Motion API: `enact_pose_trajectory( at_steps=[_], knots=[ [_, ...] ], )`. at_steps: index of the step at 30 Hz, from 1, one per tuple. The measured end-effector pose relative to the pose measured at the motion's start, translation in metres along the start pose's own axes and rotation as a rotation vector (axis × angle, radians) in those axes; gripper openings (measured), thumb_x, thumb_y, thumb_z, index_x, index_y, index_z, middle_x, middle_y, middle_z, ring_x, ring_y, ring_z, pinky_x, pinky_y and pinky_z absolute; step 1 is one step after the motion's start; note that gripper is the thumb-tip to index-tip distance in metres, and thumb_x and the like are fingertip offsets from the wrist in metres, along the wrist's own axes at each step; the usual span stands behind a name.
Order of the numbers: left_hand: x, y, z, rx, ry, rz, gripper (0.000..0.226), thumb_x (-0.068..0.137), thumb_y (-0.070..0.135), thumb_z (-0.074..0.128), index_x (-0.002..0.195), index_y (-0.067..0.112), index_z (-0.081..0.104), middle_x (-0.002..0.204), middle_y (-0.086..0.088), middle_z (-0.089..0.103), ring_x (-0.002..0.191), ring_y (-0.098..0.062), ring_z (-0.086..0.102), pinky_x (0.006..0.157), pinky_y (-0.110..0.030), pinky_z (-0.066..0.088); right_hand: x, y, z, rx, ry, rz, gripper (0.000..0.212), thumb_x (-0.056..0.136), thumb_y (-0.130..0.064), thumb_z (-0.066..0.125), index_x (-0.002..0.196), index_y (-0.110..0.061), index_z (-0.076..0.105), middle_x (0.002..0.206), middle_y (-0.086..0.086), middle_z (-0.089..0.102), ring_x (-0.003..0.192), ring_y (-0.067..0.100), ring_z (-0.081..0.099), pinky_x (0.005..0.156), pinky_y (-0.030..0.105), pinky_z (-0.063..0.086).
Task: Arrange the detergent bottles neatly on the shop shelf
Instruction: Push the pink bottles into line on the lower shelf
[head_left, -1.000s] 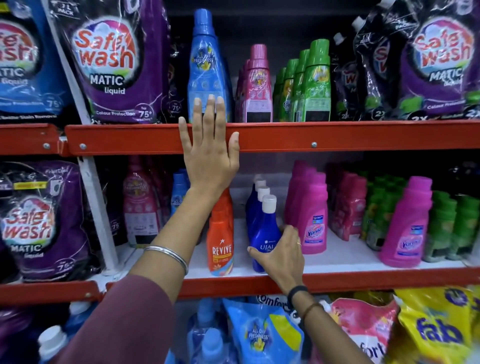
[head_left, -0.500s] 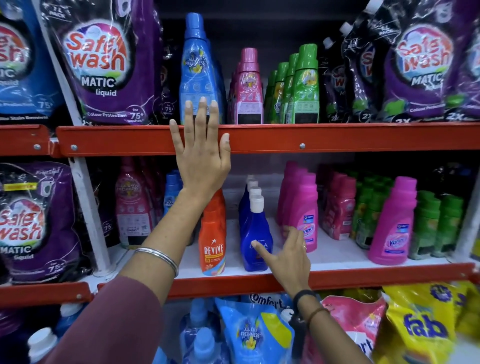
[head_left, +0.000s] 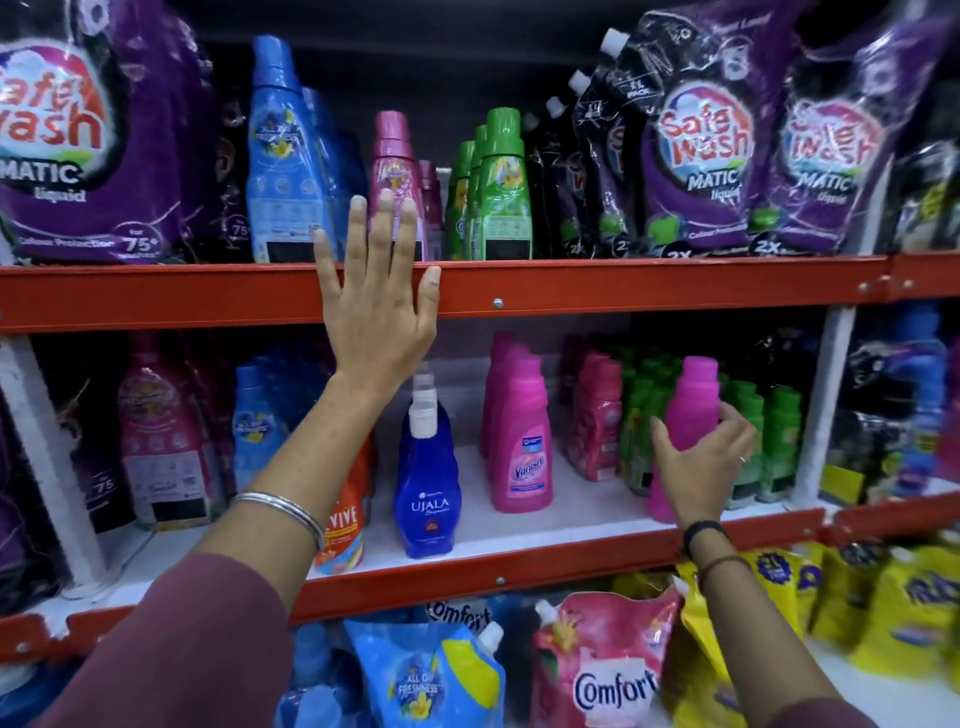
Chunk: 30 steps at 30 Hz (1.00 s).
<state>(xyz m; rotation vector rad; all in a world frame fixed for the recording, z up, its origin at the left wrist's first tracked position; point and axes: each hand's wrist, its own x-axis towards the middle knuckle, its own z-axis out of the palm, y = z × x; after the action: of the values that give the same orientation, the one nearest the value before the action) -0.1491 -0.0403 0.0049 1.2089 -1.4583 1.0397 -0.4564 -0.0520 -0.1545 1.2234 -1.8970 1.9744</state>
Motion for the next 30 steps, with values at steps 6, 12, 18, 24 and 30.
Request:
enact_pose_trajectory(
  at_steps=[6,12,18,24,30],
  knots=[
    [0.0,-0.002,0.004,0.014,0.005,0.002,0.057,0.1,0.043,0.027,0.152,0.019,0.017,0.16,-0.002,0.02,0.148,-0.024,0.009,0.117,-0.052,0.001,0.02,0.028,0.003,-0.077,-0.211,0.081,0.077,0.074,-0.032,0.076,0.129,0.005,0.035,0.127,0.028,0.046,0.117,0.043,0.046,0.091,0.05,0.043],
    [-0.001,-0.004,0.005,0.018,0.013,0.02,0.057,0.101,0.044,0.026,0.152,0.019,0.017,0.159,-0.002,0.021,0.148,-0.023,0.01,0.117,-0.051,0.001,0.021,0.03,-0.004,-0.149,-0.124,0.081,0.062,0.065,-0.034,0.081,0.105,0.0,0.049,0.101,0.023,0.058,0.091,0.041,0.059,0.071,0.047,0.047],
    [-0.001,-0.005,0.007,0.031,0.034,0.026,0.057,0.101,0.045,0.026,0.151,0.019,0.019,0.159,-0.003,0.023,0.148,-0.024,0.012,0.118,-0.052,0.004,0.002,-0.001,-0.006,-0.163,-0.137,-0.019,0.069,0.059,-0.037,0.084,0.107,-0.003,0.048,0.103,0.02,0.059,0.092,0.04,0.06,0.072,0.046,0.047],
    [-0.001,-0.006,0.007,0.036,0.039,0.037,0.058,0.101,0.046,0.025,0.151,0.018,0.02,0.158,-0.004,0.024,0.147,-0.025,0.014,0.117,-0.054,0.007,-0.034,-0.052,0.014,-0.099,-0.241,-0.059,0.073,0.057,-0.049,0.082,0.107,-0.006,0.05,0.104,0.014,0.062,0.093,0.033,0.061,0.068,0.034,0.041],
    [0.0,-0.006,0.005,0.041,0.021,0.045,0.058,0.101,0.046,0.025,0.151,0.017,0.022,0.158,-0.006,0.024,0.147,-0.027,0.014,0.117,-0.053,0.006,-0.068,-0.074,0.036,-0.077,-0.328,-0.049,0.07,0.058,-0.05,0.082,0.103,-0.01,0.046,0.101,0.011,0.061,0.089,0.03,0.059,0.067,0.031,0.035]
  ],
)
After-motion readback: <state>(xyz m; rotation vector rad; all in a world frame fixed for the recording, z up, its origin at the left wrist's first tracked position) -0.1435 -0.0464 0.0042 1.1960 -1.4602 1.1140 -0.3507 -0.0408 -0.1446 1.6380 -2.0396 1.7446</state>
